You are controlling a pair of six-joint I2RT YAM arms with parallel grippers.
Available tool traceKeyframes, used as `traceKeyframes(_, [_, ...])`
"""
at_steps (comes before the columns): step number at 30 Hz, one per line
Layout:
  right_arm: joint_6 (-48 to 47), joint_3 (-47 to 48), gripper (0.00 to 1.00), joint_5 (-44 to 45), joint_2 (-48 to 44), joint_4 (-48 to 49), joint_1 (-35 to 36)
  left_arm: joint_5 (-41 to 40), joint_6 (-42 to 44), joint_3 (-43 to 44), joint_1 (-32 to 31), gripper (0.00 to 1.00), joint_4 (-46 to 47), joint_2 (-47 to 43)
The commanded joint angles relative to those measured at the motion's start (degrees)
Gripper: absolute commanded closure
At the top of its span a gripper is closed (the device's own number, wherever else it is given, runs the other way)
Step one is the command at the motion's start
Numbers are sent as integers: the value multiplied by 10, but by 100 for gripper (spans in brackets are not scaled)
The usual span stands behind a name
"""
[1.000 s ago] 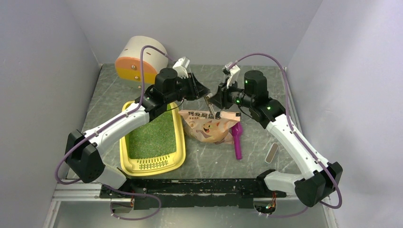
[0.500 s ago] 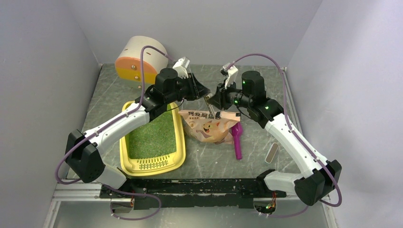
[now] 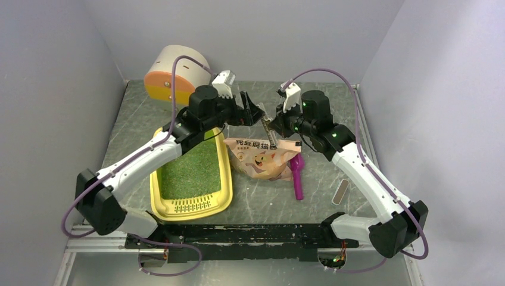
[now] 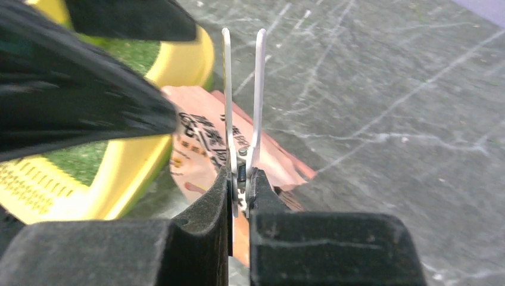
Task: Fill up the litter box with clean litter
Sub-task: Pick up the clamp at the center of the board, then clamp the cat litter bag at the center of the board.
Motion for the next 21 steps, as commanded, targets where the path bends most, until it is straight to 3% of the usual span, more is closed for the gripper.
traceKeyframes(1, [-89, 21, 100, 70, -23, -32, -2, -41, 132, -23, 1, 3, 12, -74])
traceKeyframes(4, [-138, 15, 100, 102, -39, -33, -15, -7, 244, -70, 4, 3, 31, -109])
traceKeyframes(6, [-175, 4, 100, 85, -49, -29, -24, 69, 332, -116, 5, 3, 74, -129])
traceKeyframes(11, [-216, -16, 100, -54, -55, -6, -57, 263, 576, -173, 6, 4, 60, -116])
traceKeyframes(21, [-250, -21, 100, -215, -19, 31, -98, 389, 715, -95, 66, 8, -80, -14])
